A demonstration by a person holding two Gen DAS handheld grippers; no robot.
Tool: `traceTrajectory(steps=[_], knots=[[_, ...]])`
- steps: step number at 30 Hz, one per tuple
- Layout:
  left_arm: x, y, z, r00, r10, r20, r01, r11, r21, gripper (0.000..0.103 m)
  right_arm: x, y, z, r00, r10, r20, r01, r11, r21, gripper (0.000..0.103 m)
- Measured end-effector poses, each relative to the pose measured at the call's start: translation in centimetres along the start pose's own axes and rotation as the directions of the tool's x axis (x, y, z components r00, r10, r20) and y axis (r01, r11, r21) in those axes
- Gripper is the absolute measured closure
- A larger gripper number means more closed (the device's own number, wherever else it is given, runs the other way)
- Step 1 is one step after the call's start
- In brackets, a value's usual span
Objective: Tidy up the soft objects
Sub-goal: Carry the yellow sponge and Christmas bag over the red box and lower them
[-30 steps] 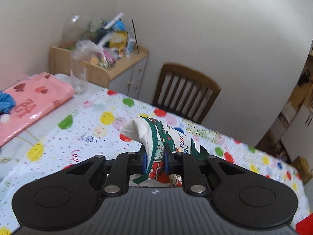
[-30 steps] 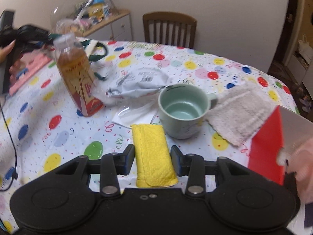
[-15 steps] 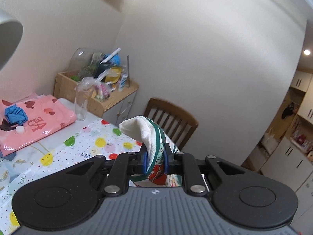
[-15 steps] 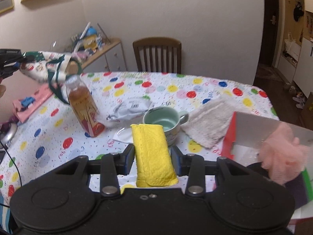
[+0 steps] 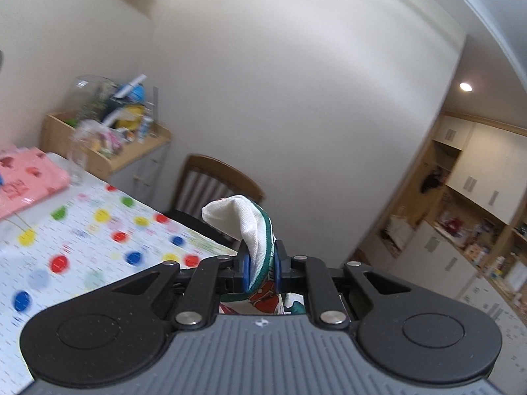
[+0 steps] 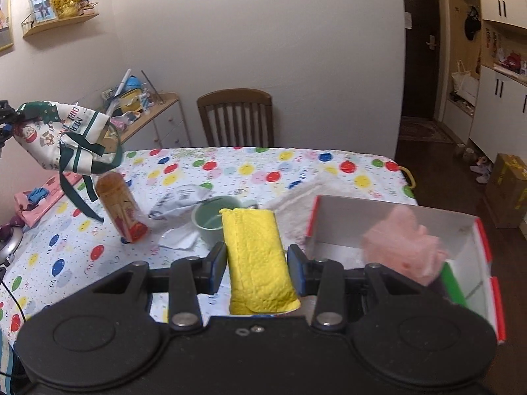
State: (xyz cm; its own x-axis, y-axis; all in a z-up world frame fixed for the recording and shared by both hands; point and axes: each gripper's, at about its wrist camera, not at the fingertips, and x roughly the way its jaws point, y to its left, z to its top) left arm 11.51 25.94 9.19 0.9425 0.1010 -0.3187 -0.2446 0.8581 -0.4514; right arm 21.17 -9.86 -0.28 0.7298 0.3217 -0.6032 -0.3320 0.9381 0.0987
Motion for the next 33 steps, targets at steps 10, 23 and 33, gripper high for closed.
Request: traceTrajectory(steps=[10,23,33], knots=[[0.3,-8.9,-4.6,0.981,-0.176,-0.087,0.179,0.984,0.027,0.09,-2.6,-5.3,-0.9,0.998,-0.055,0.01,0.055,0.998,0.028,0.063],[3.8,-20.4,-11.6,0.914,-0.318,-0.253,0.351,0.931,0.097,0.09,-4.7,-12.9,-1.7,0.989,-0.147,0.009,0.146,0.986,0.08,0.063],[7.2,-28.1,-17.2,0.851,-0.352,-0.391,0.439,0.884,0.159,0.09,-4.5,-17.6,-2.1,0.979,-0.203,-0.006,0.202,0.972,0.117,0.063]])
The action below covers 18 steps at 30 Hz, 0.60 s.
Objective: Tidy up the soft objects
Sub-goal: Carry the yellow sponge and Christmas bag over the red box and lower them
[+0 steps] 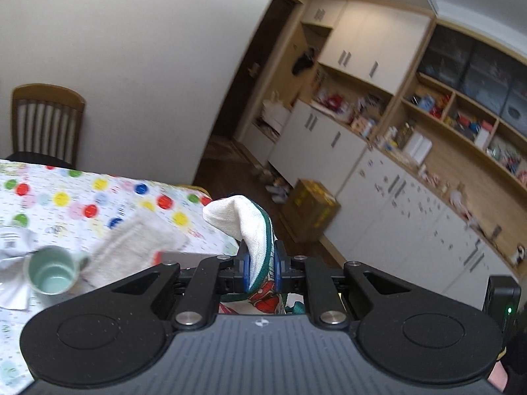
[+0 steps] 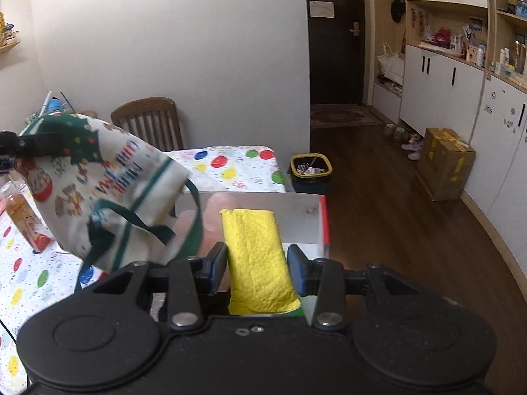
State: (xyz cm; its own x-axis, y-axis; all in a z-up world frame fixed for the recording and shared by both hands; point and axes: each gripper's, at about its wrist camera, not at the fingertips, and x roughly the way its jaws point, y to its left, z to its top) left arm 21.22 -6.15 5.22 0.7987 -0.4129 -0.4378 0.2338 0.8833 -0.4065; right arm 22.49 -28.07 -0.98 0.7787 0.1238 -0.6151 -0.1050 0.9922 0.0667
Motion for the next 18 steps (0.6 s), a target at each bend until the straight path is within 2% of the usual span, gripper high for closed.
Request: traceTrajectory(steps=[5,9,13,18], knots=[[3.5,-2.3,-0.8,0.999,-0.018,-0.042,0.02,0.998,0.053,0.09,1.4,-1.2,0.0,1.0,-0.014,-0.021,0.014,1.0,0.006,0.063],[6.1,-3.3,-1.5,0.997,0.001,-0.073,0.005,0.997,0.083,0.09,2.9,-1.6,-0.3,0.999,-0.019,-0.05,0.019,1.0,-0.006,0.063],[8.6,-3.0,-2.3,0.991,0.006,-0.131,0.005,0.997,0.08,0.09,4.8,-1.8,-0.5,0.997,-0.02,-0.078,0.018,1.0,-0.022,0.063],[10.9,-2.3,-3.7,0.982,0.049,-0.183,-0.031,0.995,0.098,0.09,6.7,-1.5,-1.0,0.994,-0.023,-0.108,0.017,0.998,-0.055,0.063]])
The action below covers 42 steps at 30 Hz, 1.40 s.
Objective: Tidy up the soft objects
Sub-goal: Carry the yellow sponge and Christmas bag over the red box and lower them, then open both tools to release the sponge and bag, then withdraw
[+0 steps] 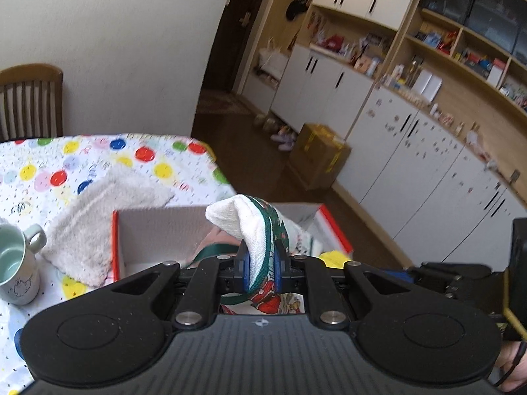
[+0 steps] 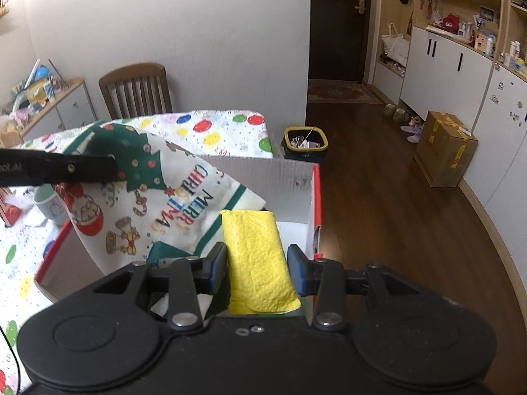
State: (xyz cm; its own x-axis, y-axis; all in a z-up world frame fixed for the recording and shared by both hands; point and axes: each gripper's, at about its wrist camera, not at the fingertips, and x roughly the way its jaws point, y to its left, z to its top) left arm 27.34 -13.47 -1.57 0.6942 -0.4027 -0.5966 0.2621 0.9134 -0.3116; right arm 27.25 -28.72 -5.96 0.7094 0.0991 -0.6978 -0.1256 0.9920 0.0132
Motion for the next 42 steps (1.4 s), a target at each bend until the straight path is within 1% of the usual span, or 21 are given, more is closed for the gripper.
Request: traceTrajectory(steps=[4,10,17,20,23,25,28,29,31,33,34,35,36,38,42], knots=[[1.5,0.9,-0.7,0.998,0.043,-0.043,-0.042,0.999,0.009,0.09,1.3,0.3,-0.1,1.0,-0.003,-0.022,0.002,1.0,-0.025,0.063],[3.2,1.8,-1.6,0.989,0.113,-0.091,-0.109,0.993,0.045,0.09,2.9,1.0,0.0,0.999,-0.005,-0.04,0.003,0.998,-0.062,0.063],[4.8,1.9,-2.7,0.972,0.142,-0.19,-0.121,0.986,0.115,0.09,3.9,1.5,-0.2,0.999,-0.009,-0.053,0.003,0.993,-0.115,0.063],[5.2,1.3,-3.2,0.963,0.161,-0.216,-0.126,0.978,0.168,0.091,3.9,1.6,-0.3,0.999,-0.01,-0.05,0.004,0.992,-0.128,0.063],[5.5,0.9,-3.6,0.958,0.18,-0.223,-0.133,0.969,0.209,0.091,3.9,1.5,-0.3,0.998,-0.006,-0.057,-0.002,0.991,-0.135,0.063],[5.7,0.8,-3.8,0.954,0.19,-0.233,-0.138,0.966,0.219,0.09,3.8,1.4,-0.4,0.998,0.002,-0.063,-0.01,0.991,-0.13,0.063],[5.9,1.1,-3.8,0.949,0.186,-0.254,-0.136,0.97,0.203,0.089,3.5,1.3,-0.3,0.997,0.024,-0.067,-0.032,0.991,-0.127,0.063],[5.9,1.2,-3.7,0.948,0.184,-0.26,-0.135,0.972,0.195,0.087,3.3,1.3,-0.2,0.997,0.03,-0.066,-0.038,0.991,-0.124,0.062],[5.9,1.4,-3.8,0.945,0.192,-0.266,-0.143,0.971,0.193,0.078,2.9,1.3,-0.2,0.997,0.046,-0.063,-0.053,0.991,-0.126,0.061],[5.7,1.4,-3.9,0.945,0.194,-0.264,-0.145,0.971,0.192,0.057,2.5,1.2,-0.3,0.997,0.052,-0.061,-0.059,0.99,-0.126,0.06],[5.5,1.4,-3.9,0.946,0.193,-0.259,-0.146,0.971,0.191,0.052,2.4,1.2,-0.3,0.997,0.055,-0.062,-0.063,0.99,-0.123,0.06],[5.3,1.4,-3.9,0.949,0.192,-0.251,-0.146,0.97,0.192,0.044,2.2,1.1,-0.4,0.996,0.059,-0.062,-0.067,0.991,-0.12,0.059],[5.1,1.4,-4.0,0.952,0.189,-0.241,-0.144,0.971,0.193,0.041,2.1,1.1,-0.4,0.996,0.063,-0.064,-0.071,0.991,-0.116,0.058],[4.6,1.2,-4.1,0.958,0.177,-0.225,-0.133,0.972,0.196,0.04,1.8,1.2,-0.4,0.995,0.072,-0.067,-0.079,0.99,-0.115,0.055],[3.6,1.2,-3.9,0.964,0.16,-0.21,-0.123,0.976,0.18,0.039,1.0,1.3,-0.3,0.995,0.085,-0.058,-0.091,0.99,-0.109,0.05]])
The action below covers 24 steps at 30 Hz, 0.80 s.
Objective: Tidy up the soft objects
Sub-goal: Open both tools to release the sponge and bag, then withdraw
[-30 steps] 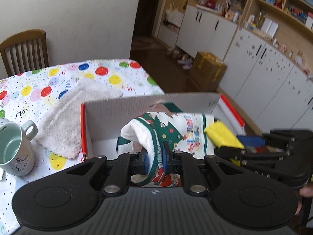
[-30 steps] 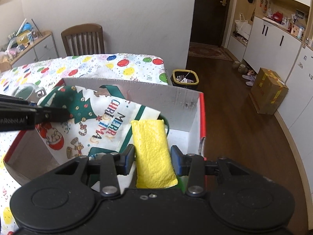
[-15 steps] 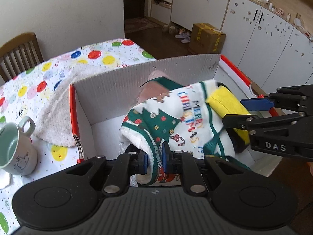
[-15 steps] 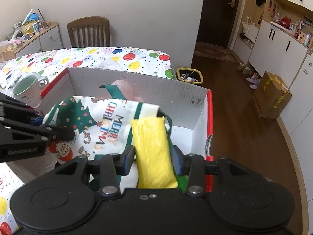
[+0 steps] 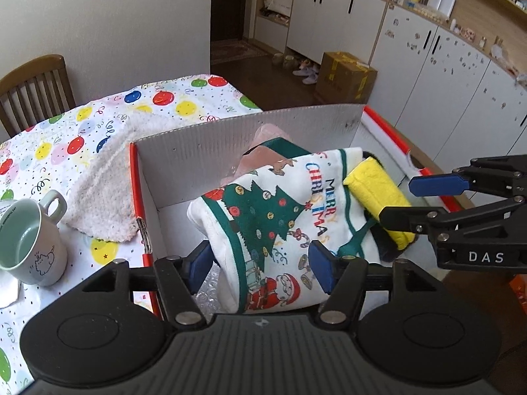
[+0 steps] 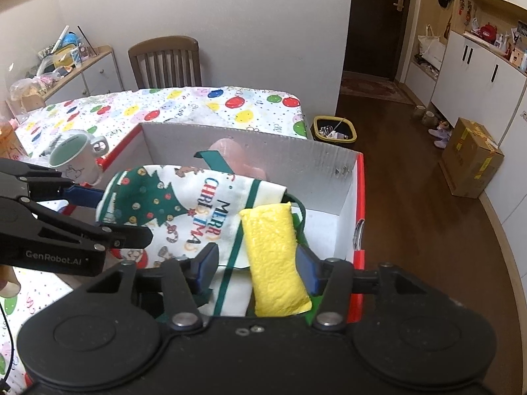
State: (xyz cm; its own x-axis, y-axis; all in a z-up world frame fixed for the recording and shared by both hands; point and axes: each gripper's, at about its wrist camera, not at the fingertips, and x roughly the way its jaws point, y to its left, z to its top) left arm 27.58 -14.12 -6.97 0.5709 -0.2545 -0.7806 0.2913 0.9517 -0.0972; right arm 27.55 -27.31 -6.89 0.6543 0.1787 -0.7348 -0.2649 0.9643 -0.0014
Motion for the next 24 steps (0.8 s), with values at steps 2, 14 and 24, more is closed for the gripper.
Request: traceTrajectory(steps=[2,14,24], knots=[[-0.6,0.0,0.0,1.0,-0.004,0.014,0.004,1.0,-0.005,0.039,-0.6,0.0,-0.1,1.0,0.01,0.01,-0.01,1.0,0.007,0.046],[-5.9,0.1,-0.9,0.992,-0.006,0.124,0.009,1.0,-0.027,0.029,-4.2,0.9,0.2,0.995,0.066,0.069,-0.069,0.997,0.037,0.025],[-10.1,1.2,-1.5,0.98,0.03,0.197,-0.015,0.997,-0.08,0.018,-6.1,2.8,0.9,0.986,0.13,0.109,-0.132,0.991,0.014,0.013]])
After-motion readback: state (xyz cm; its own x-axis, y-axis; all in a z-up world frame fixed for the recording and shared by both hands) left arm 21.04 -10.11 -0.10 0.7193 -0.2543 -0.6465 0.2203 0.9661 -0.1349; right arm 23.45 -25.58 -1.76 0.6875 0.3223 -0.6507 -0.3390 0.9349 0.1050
